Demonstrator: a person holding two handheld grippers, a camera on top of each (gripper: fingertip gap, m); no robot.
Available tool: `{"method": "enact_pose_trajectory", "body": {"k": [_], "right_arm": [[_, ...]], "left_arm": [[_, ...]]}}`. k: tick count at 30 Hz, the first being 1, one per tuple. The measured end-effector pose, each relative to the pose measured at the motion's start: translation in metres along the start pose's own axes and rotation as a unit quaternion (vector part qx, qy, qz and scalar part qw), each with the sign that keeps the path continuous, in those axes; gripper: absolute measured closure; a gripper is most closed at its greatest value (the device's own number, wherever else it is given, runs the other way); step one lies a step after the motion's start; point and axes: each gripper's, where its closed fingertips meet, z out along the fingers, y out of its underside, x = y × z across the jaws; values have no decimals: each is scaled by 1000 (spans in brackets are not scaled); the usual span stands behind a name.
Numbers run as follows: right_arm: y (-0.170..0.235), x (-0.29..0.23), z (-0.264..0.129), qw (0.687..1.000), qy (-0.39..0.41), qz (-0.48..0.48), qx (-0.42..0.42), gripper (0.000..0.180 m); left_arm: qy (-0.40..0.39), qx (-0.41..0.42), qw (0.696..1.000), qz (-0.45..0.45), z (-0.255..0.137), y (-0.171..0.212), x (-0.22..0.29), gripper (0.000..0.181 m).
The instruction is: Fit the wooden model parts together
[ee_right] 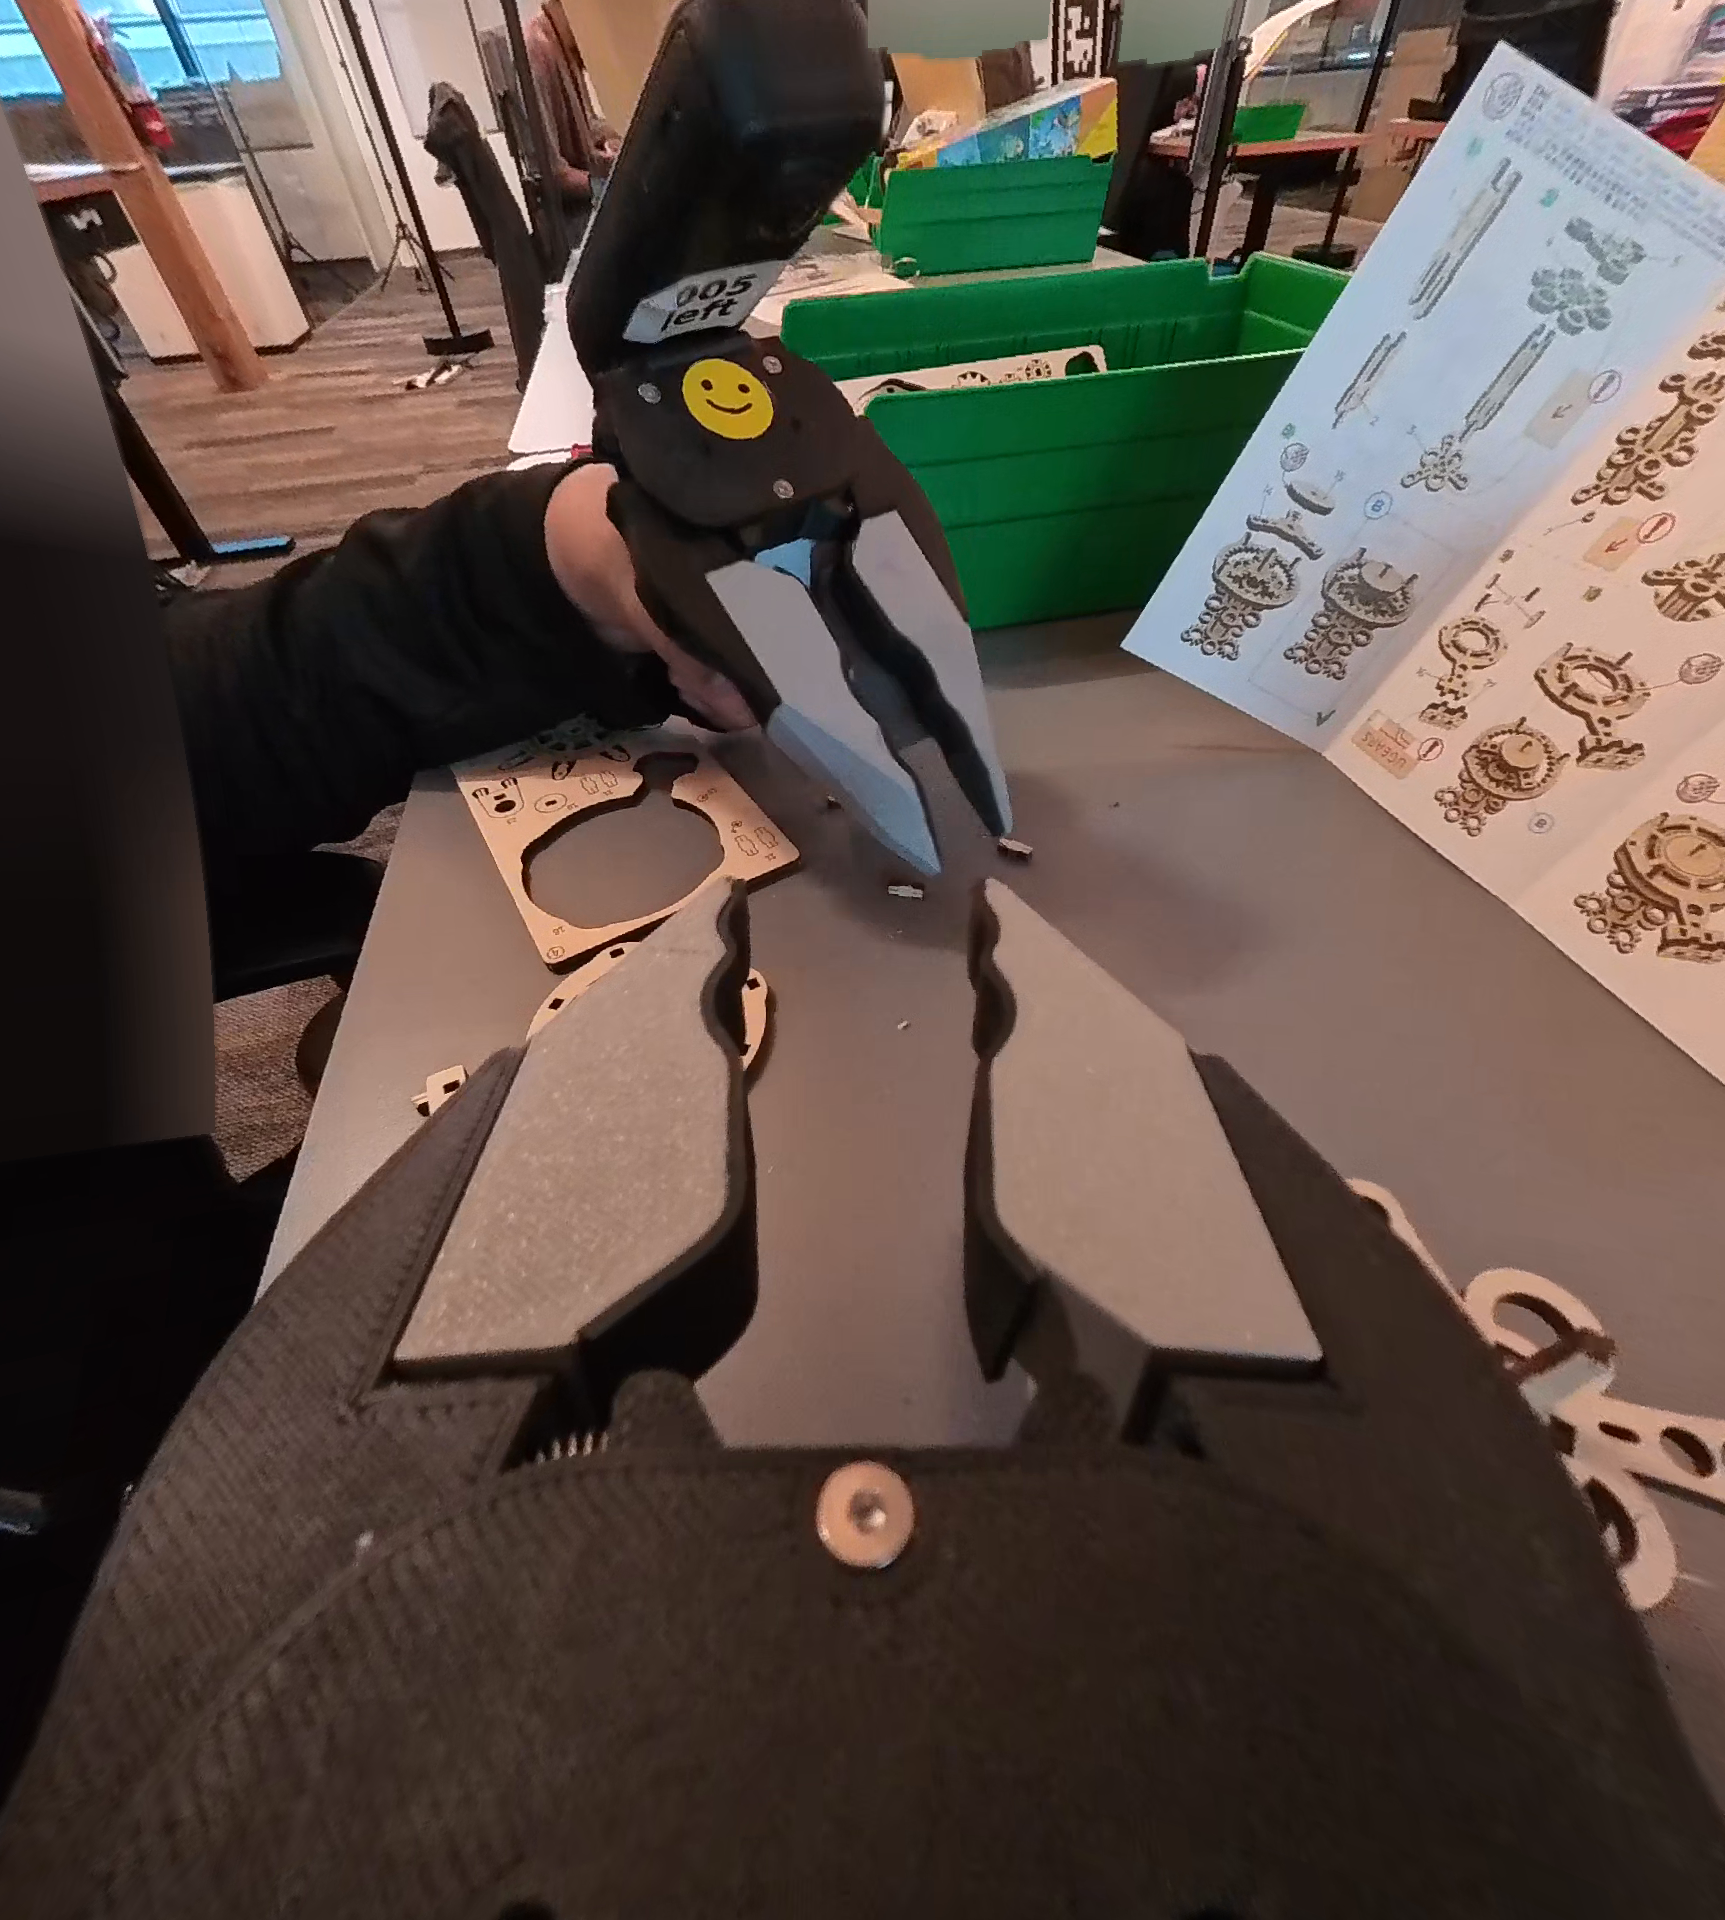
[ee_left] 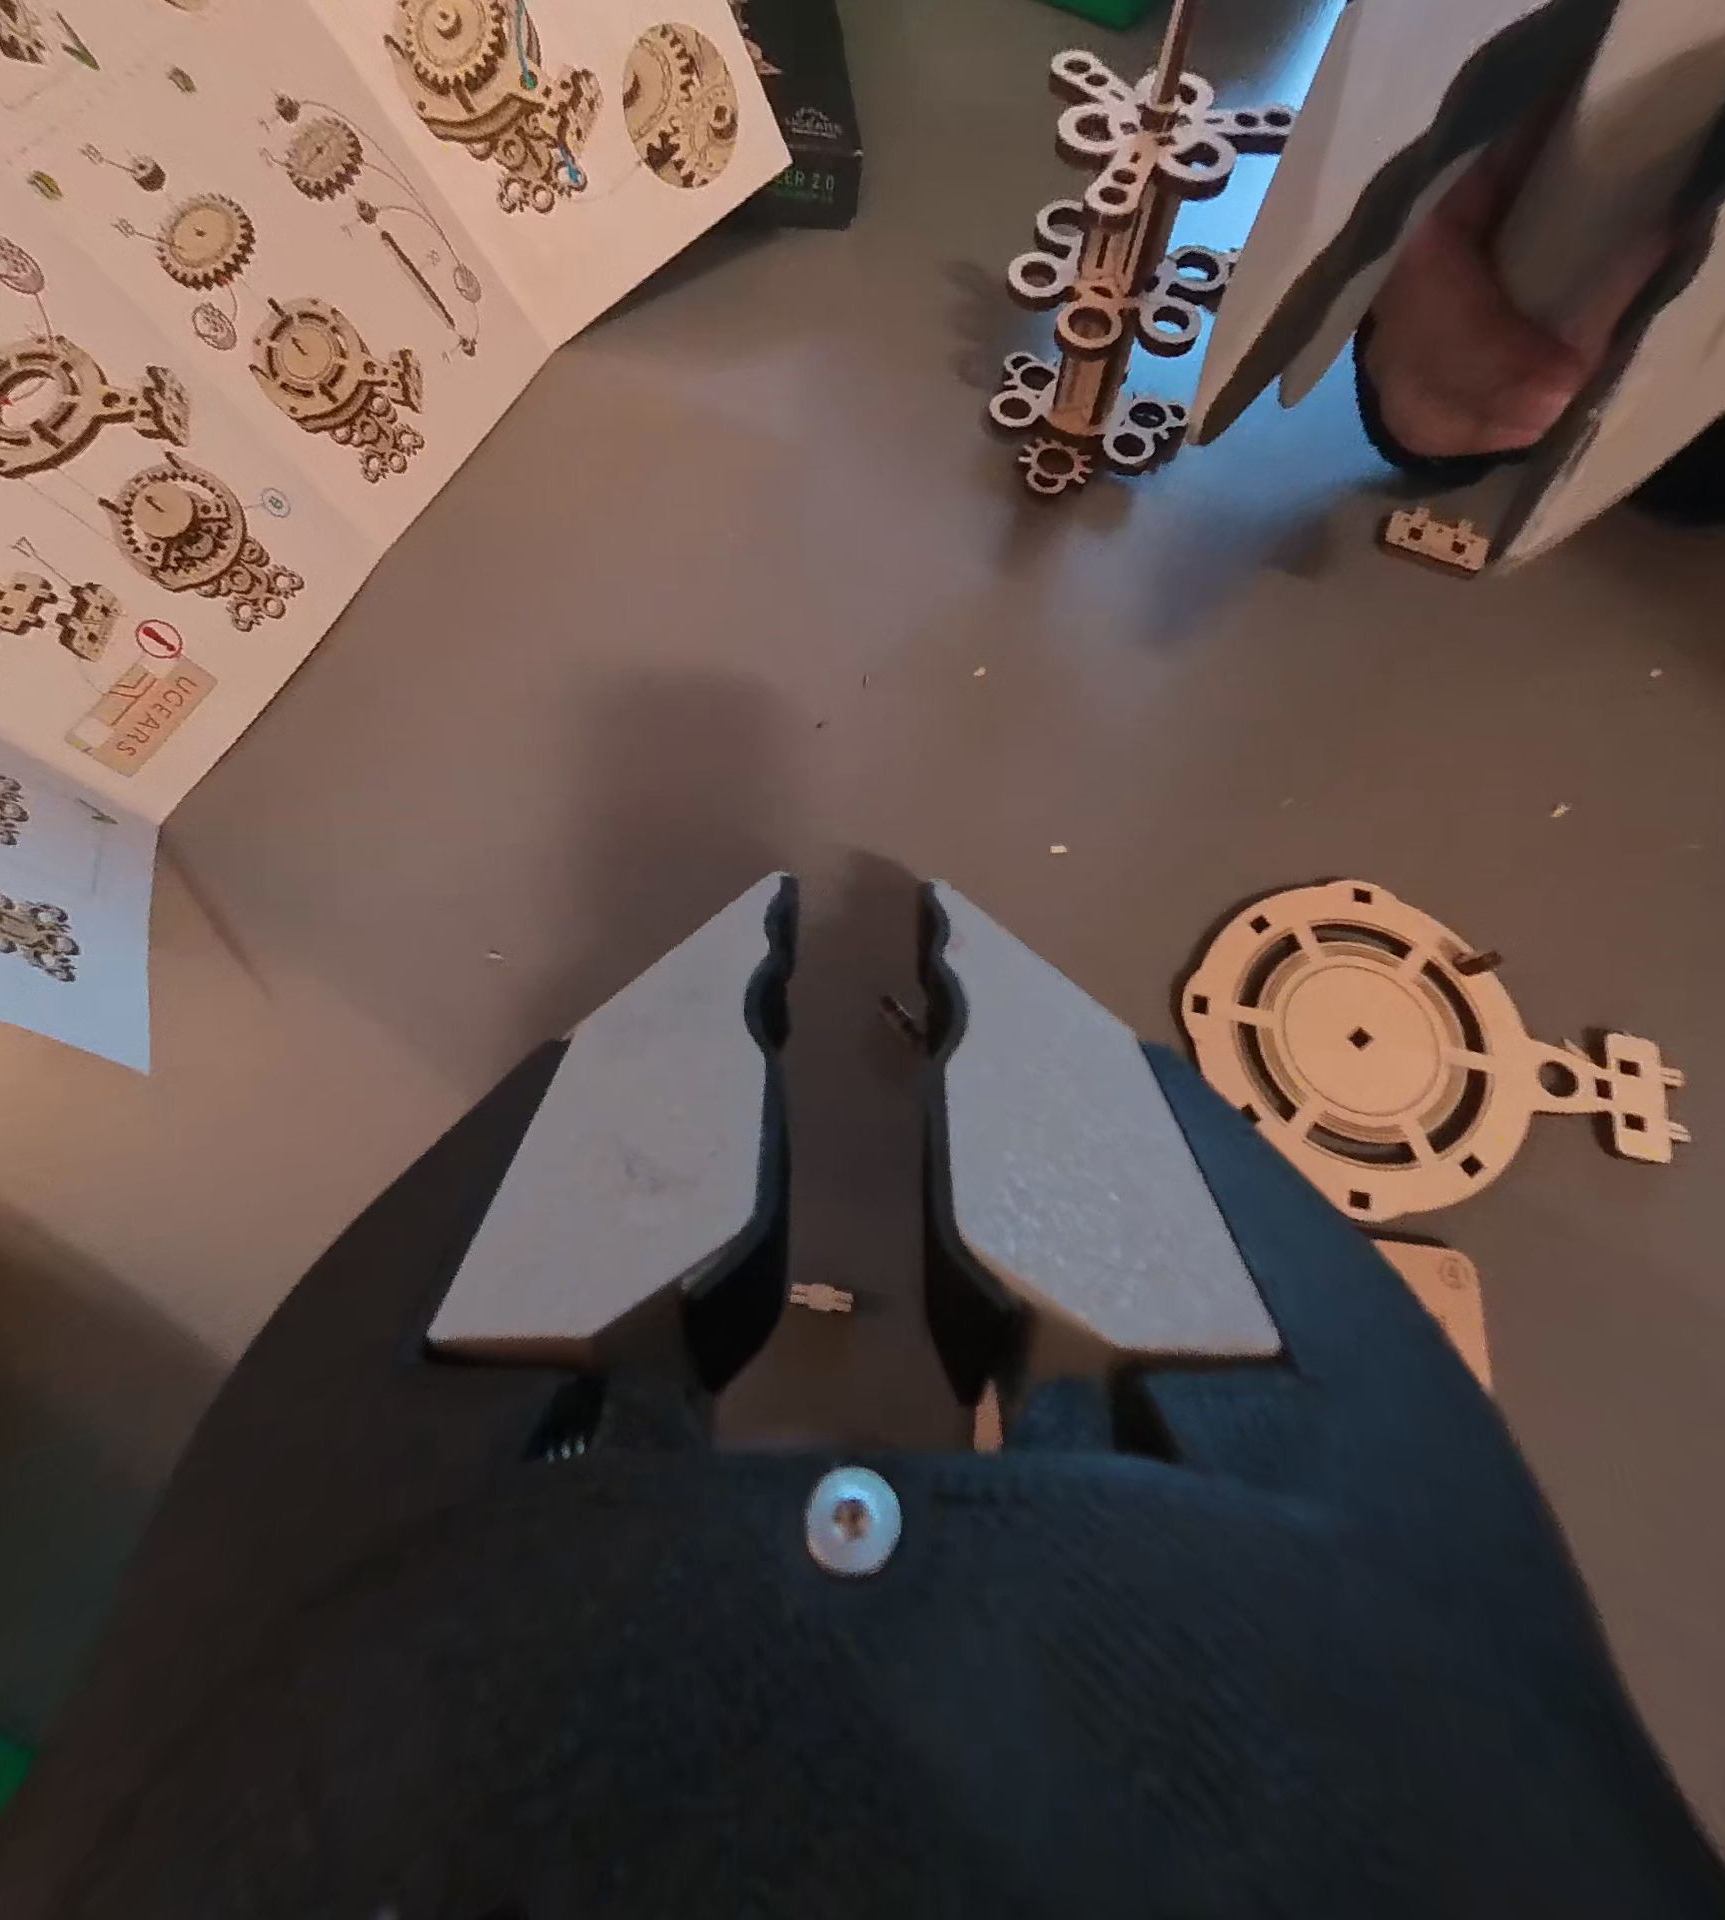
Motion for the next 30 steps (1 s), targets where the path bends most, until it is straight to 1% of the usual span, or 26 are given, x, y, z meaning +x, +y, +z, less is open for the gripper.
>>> {"method": "enact_pose_trajectory", "body": {"k": [4, 9, 12, 16, 20, 25, 30], "right_arm": [[0, 1, -1, 1000, 1, 1, 1, 141], [-1, 2, -2, 1000, 5, 0, 3, 142], [-2, 3, -2, 1000, 8, 1, 5, 142], [-7, 6, -7, 1000, 18, -2, 18, 146], [-8, 7, -8, 1000, 21, -2, 21, 146], [-10, 6, -9, 999, 21, -4, 23, 145], [-12, 6, -12, 999, 23, -5, 28, 146]], "left_arm": [[7, -1, 1000, -9, 0, 1, 1, 154], [6, -2, 1000, -9, 0, 1, 0, 152], [-2, 7, 1000, -16, -3, -2, -4, 153], [-1, 20, 999, -29, -7, -5, -7, 162], [8, -9, 1000, -27, -2, 5, -3, 162], [26, -24, 999, -28, 0, 11, 4, 164], [27, -32, 999, -29, 1, 13, 5, 163]]}}
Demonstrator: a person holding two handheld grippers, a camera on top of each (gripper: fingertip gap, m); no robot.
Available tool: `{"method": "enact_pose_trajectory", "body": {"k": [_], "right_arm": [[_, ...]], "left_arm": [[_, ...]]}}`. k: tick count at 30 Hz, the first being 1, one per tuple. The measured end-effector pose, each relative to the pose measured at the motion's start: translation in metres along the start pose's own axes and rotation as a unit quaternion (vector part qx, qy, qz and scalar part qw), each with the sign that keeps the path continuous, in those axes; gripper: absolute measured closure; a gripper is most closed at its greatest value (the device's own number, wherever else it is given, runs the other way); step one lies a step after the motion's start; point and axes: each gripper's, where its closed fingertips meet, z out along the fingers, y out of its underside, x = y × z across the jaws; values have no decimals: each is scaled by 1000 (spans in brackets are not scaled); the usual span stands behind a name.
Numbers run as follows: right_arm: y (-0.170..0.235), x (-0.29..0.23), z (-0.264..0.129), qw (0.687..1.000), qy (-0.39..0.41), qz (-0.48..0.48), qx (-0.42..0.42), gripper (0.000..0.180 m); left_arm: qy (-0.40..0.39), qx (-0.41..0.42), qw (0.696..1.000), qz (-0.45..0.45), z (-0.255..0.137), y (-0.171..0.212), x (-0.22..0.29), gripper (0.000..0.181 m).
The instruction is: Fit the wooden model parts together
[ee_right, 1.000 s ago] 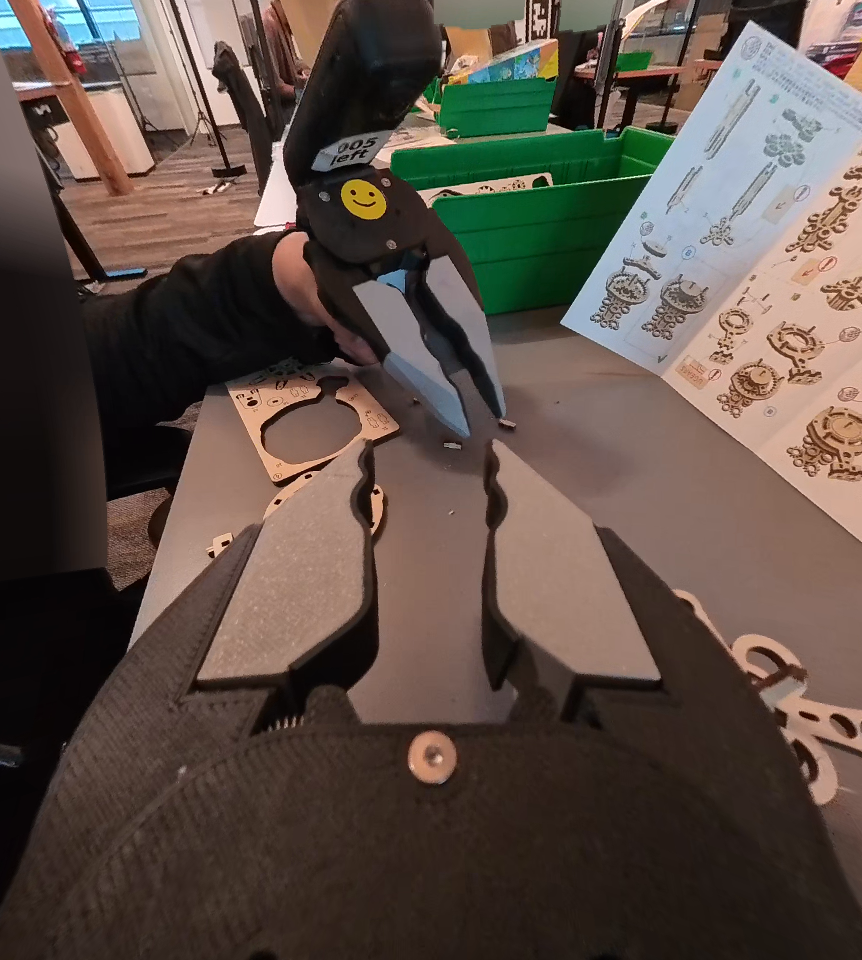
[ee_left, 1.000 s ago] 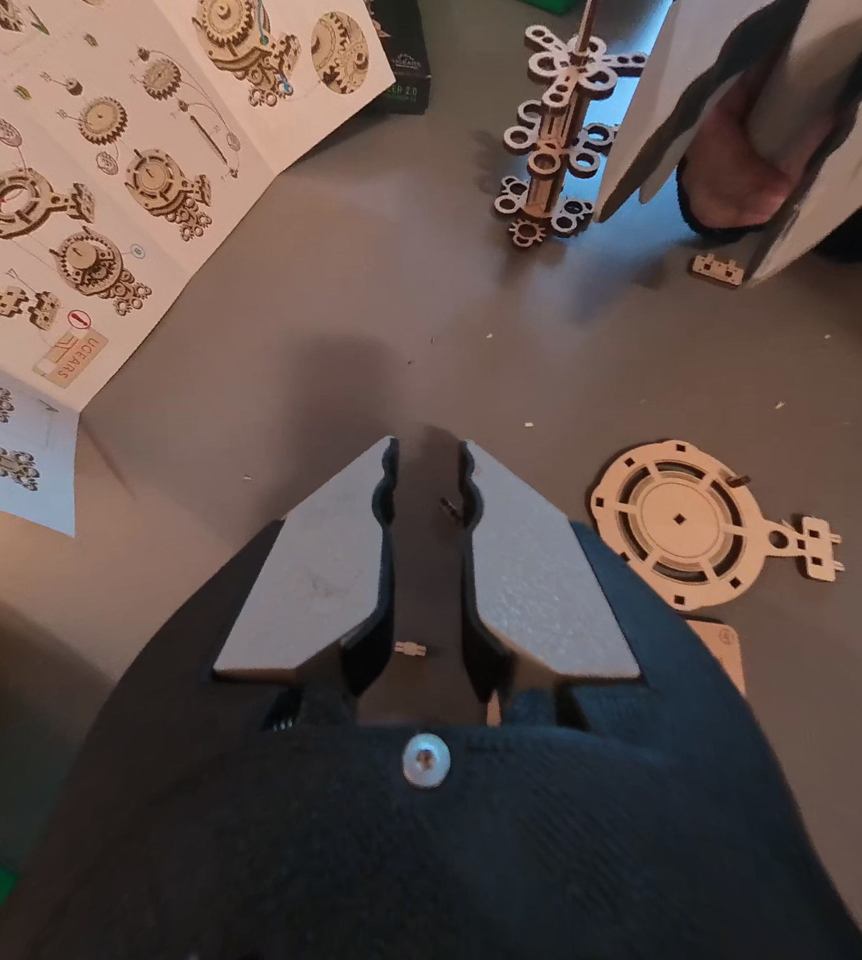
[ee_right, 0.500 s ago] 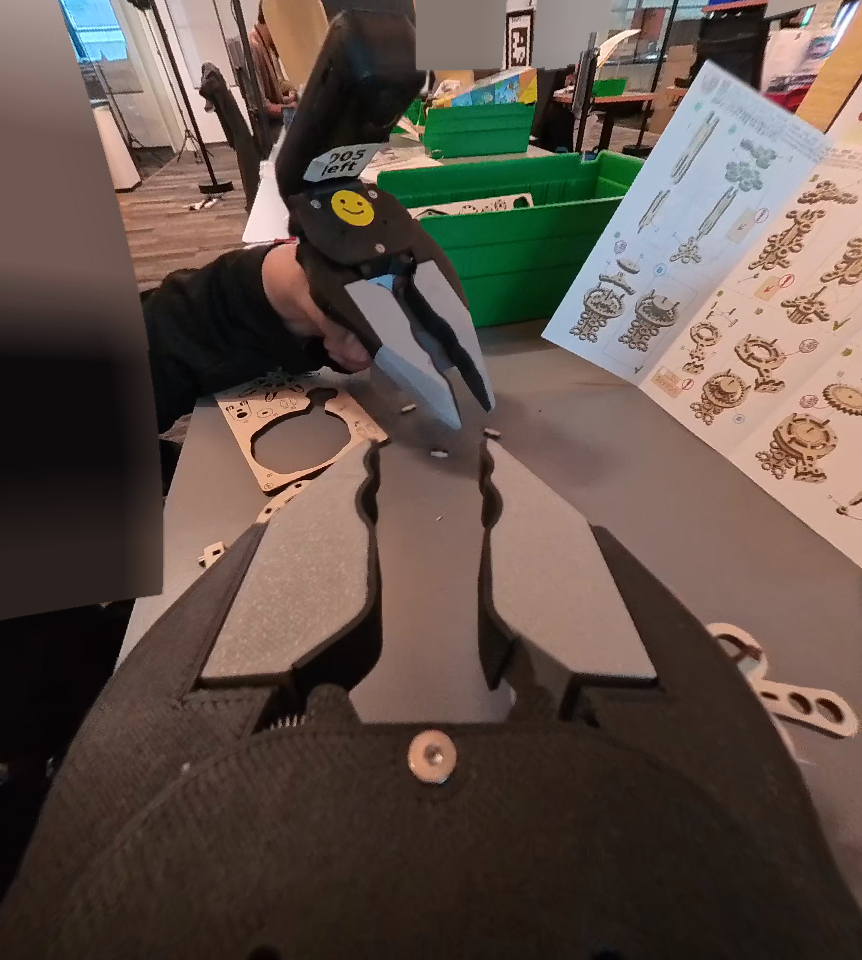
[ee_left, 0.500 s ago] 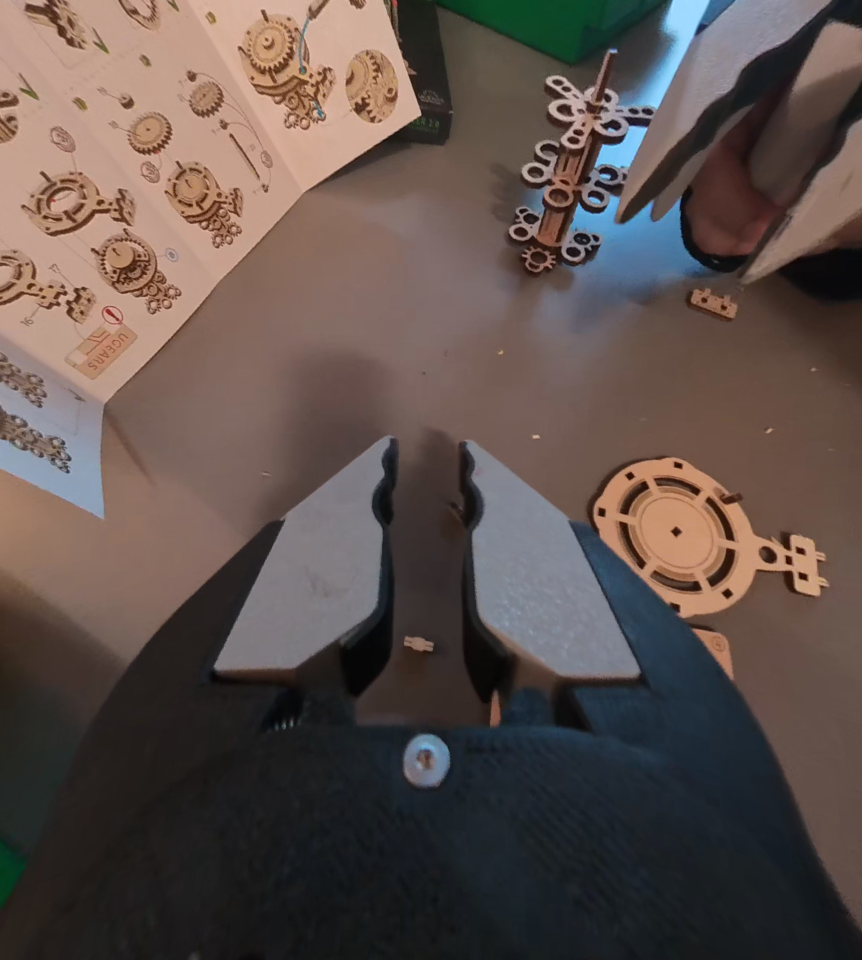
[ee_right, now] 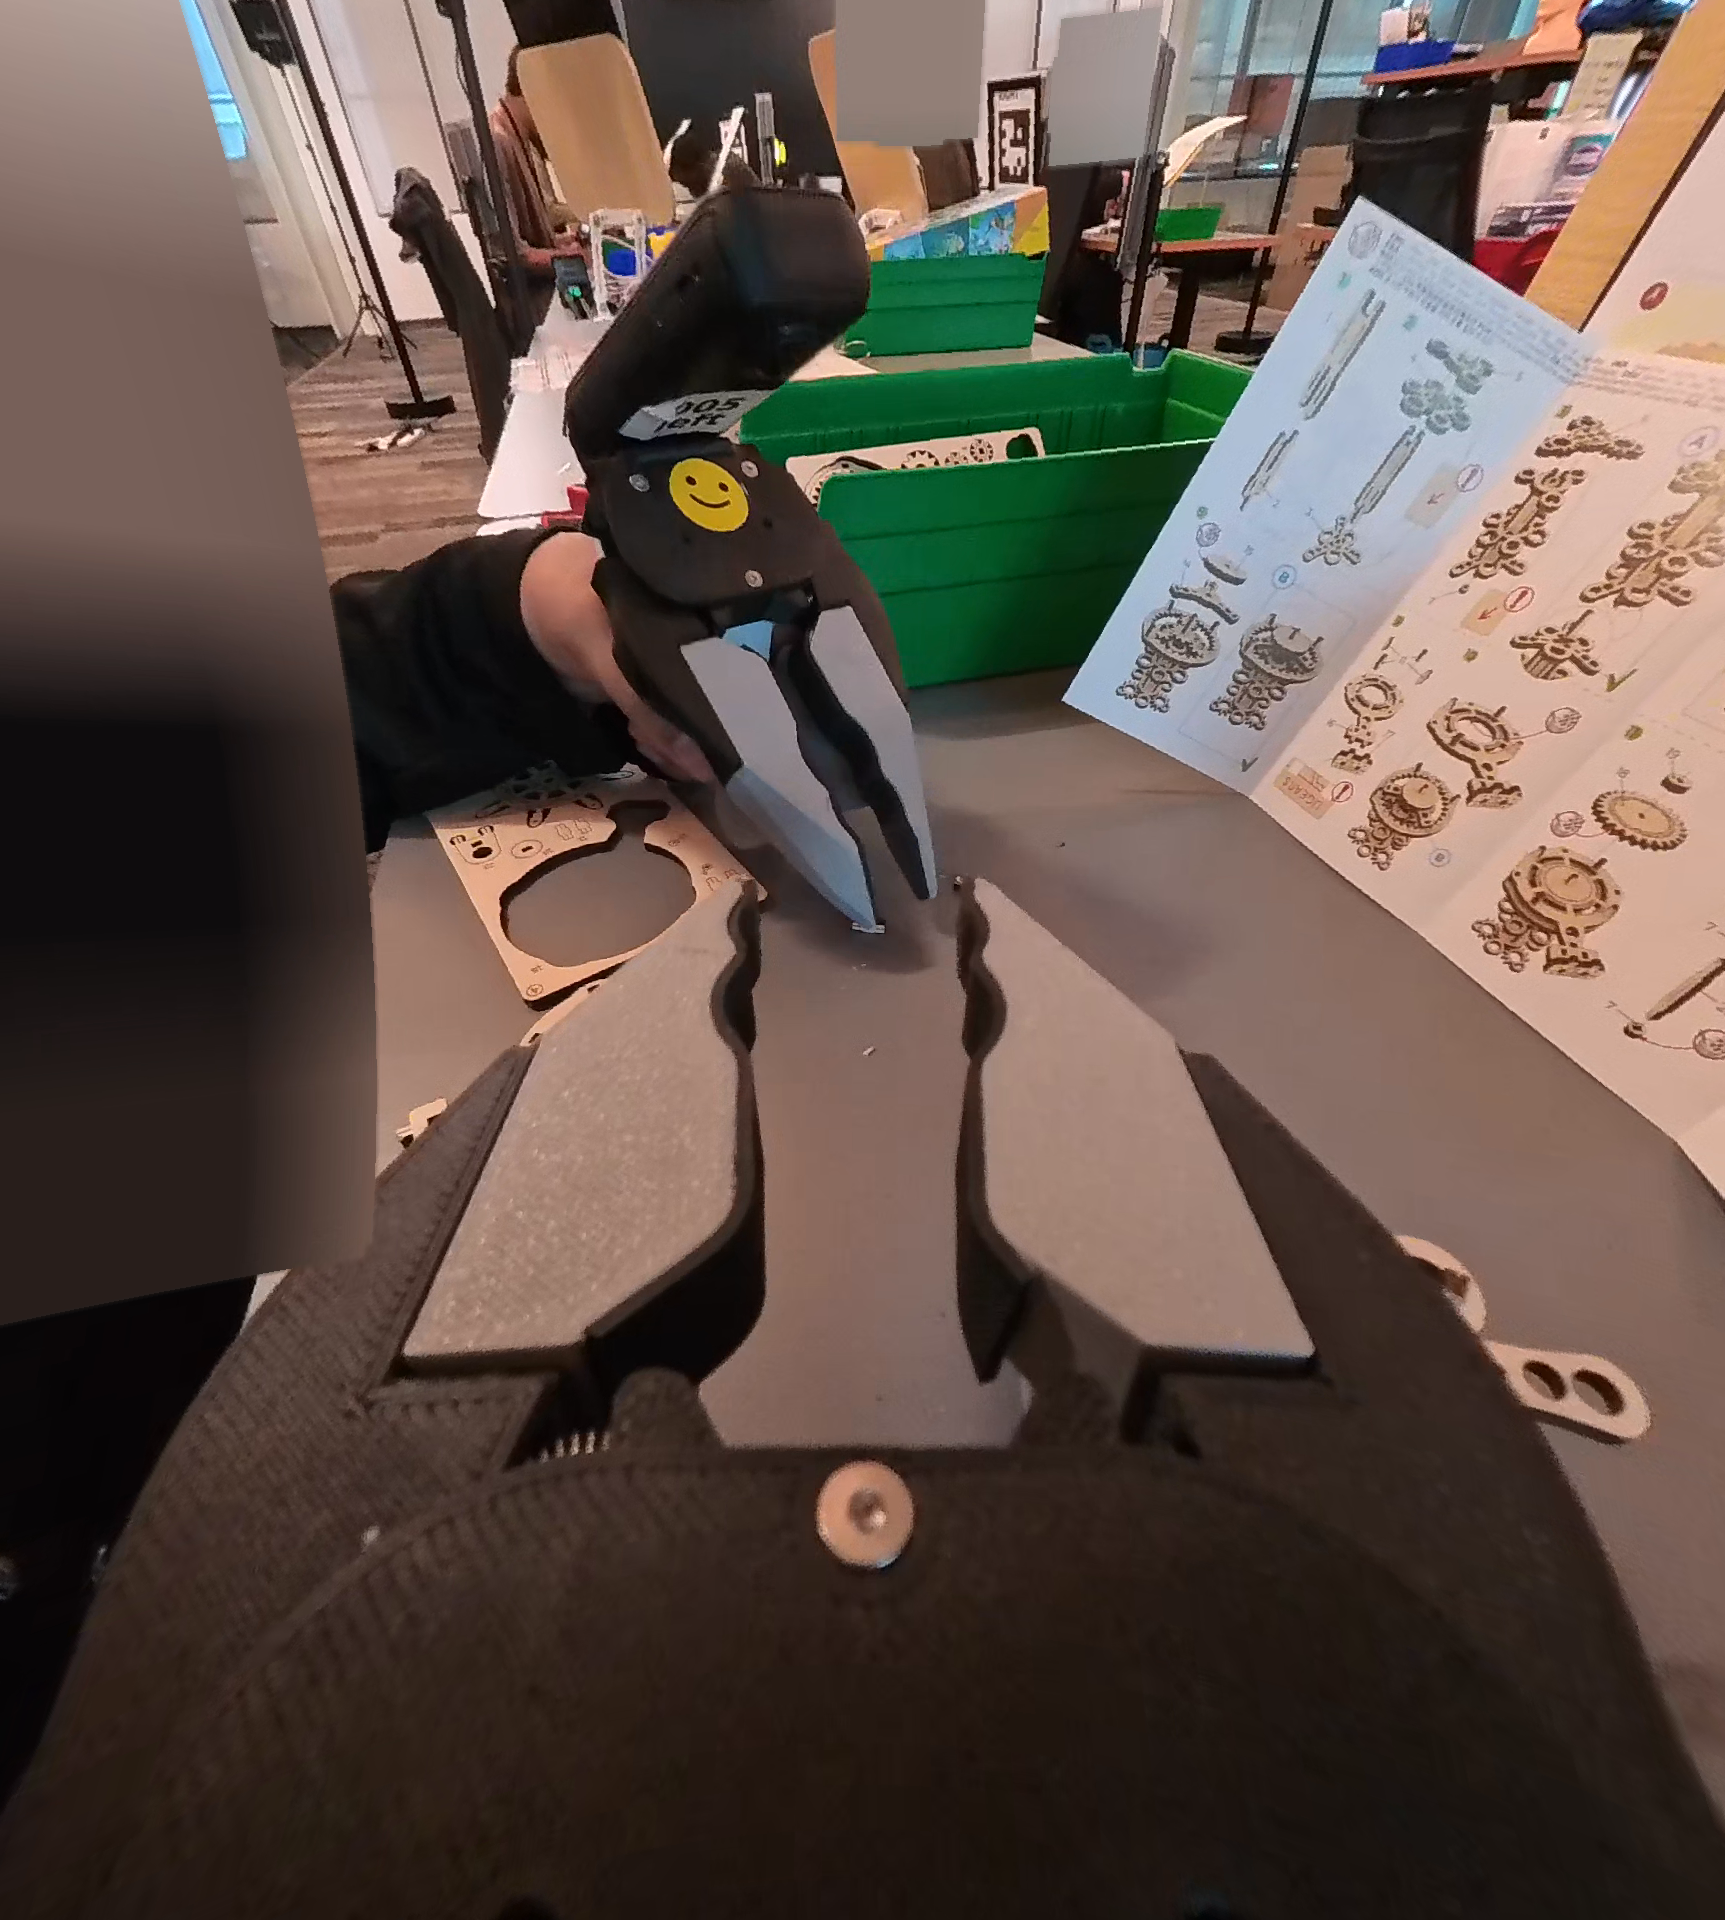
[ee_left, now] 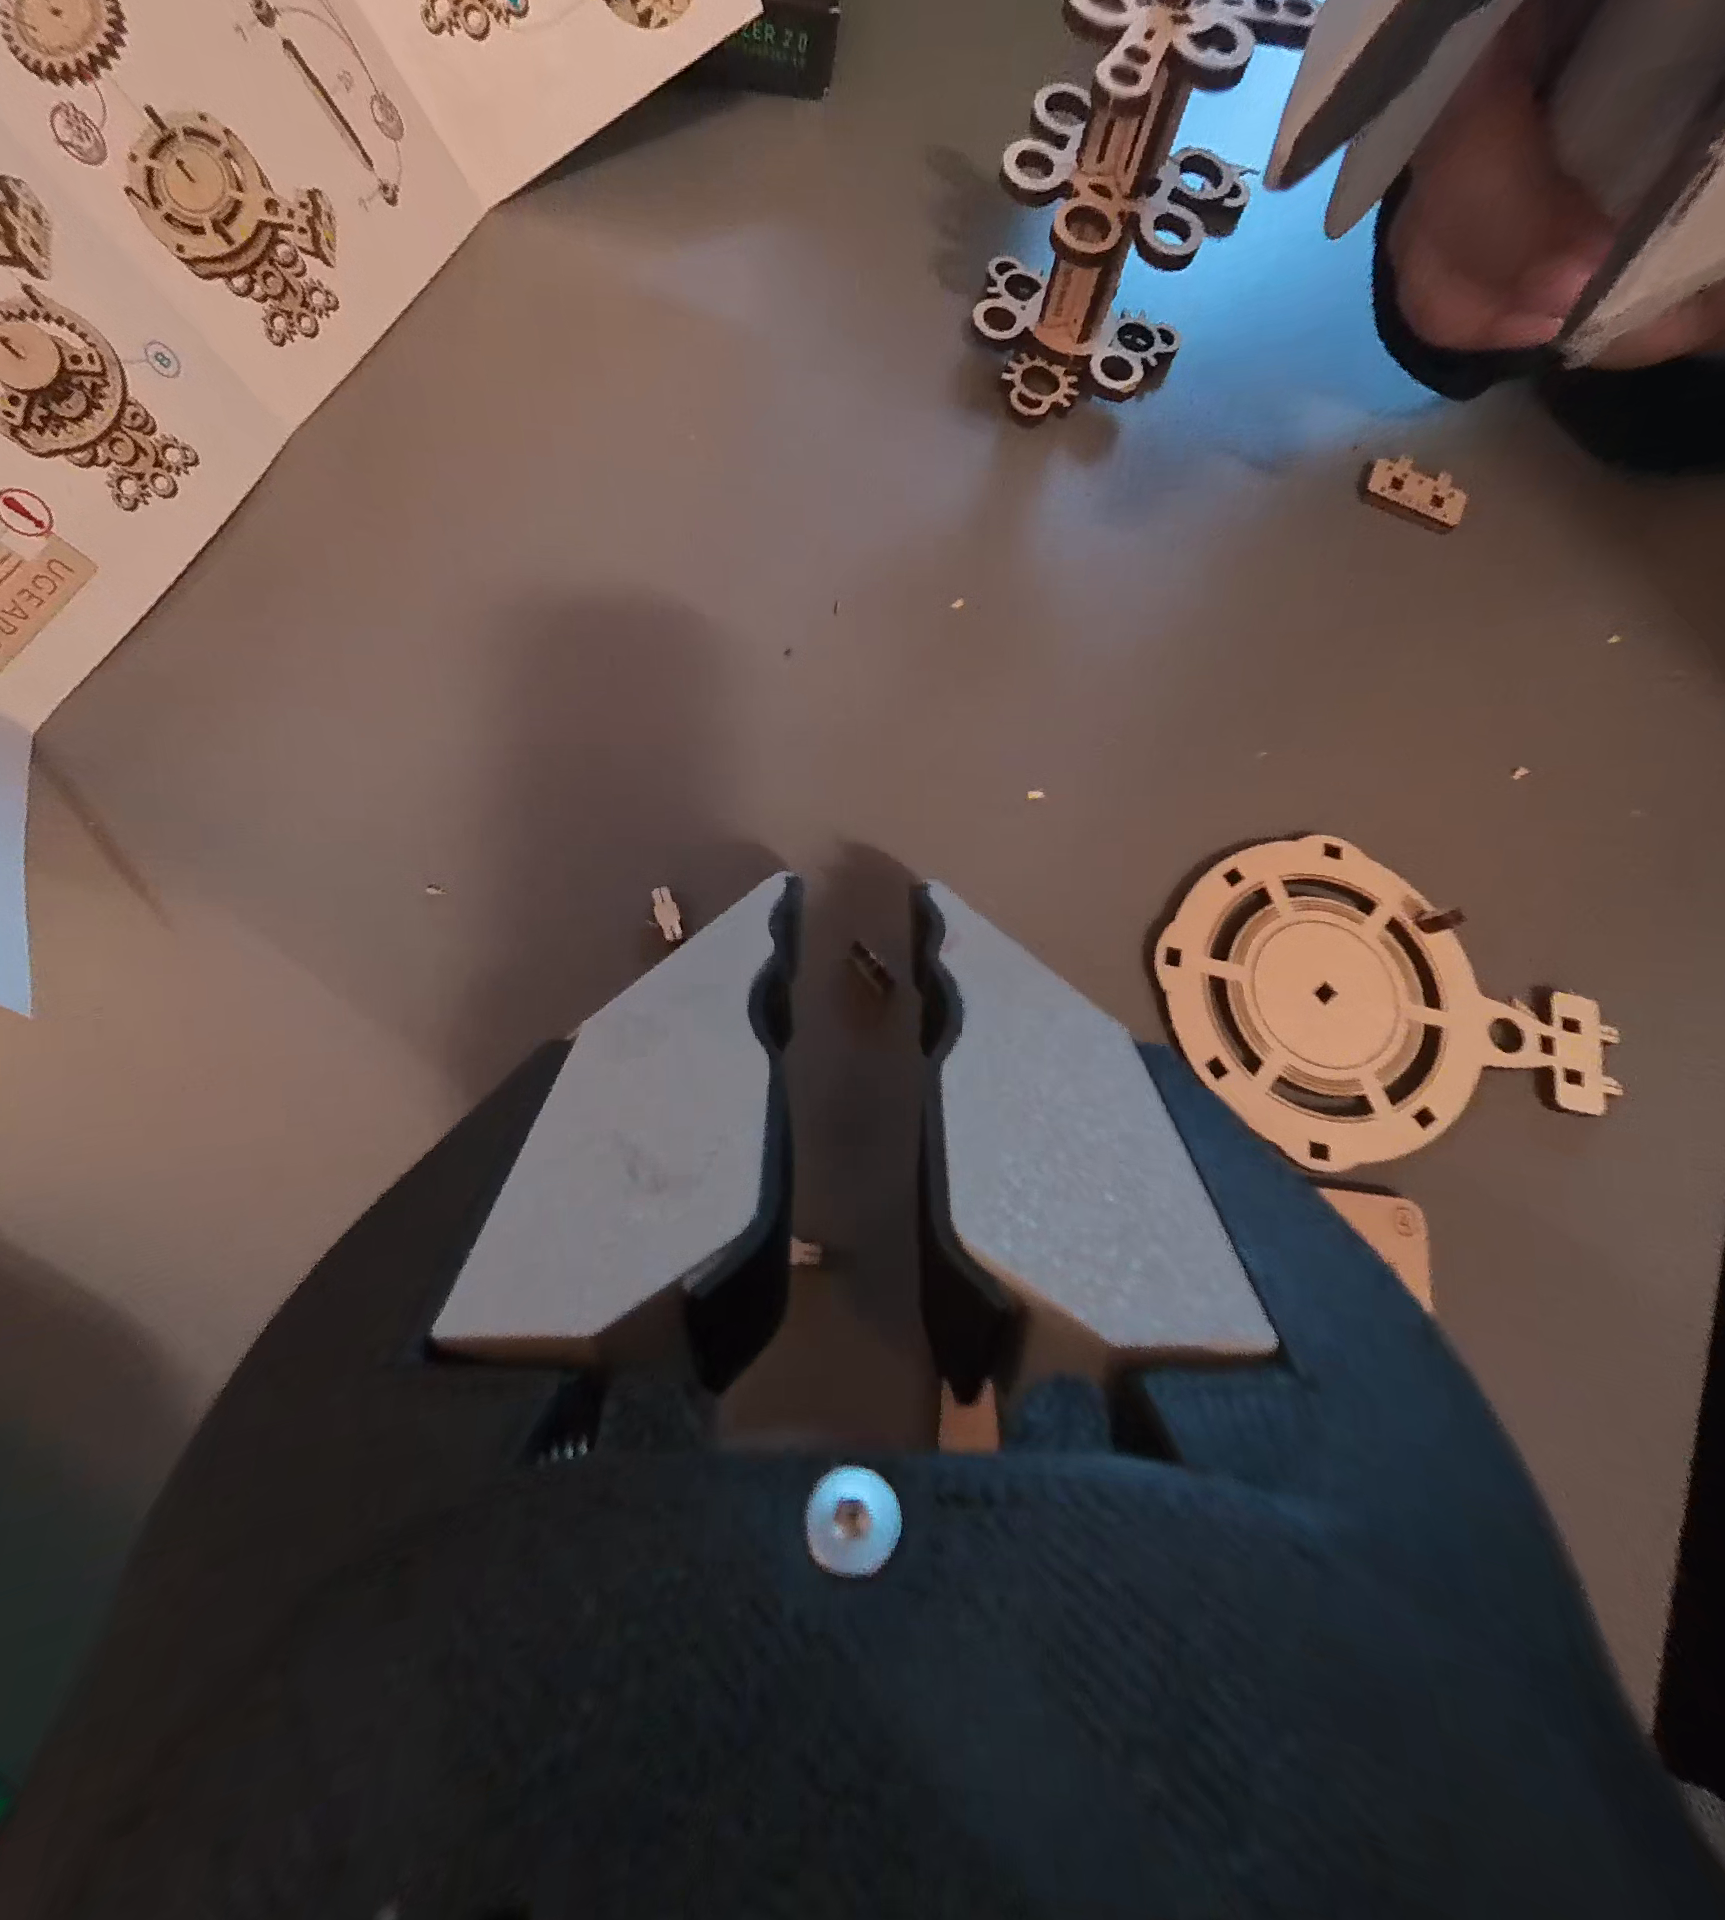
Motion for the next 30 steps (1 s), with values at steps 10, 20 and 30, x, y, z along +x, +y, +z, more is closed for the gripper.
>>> {"method": "enact_pose_trajectory", "body": {"k": [10, 20, 30], "right_arm": [[9, -3, 5, 1000, -8, 2, -27, 144], [0, 4, -2, 1000, 18, -21, -15, 145], [-9, -1, -7, 998, 27, -48, -2, 146]], "left_arm": [[-2, -4, 1000, -1, 1, 2, -1, 162], [-16, 36, 999, -31, -14, -11, -10, 159], [-50, -20, 998, -35, -21, -1, 4, 158]]}}
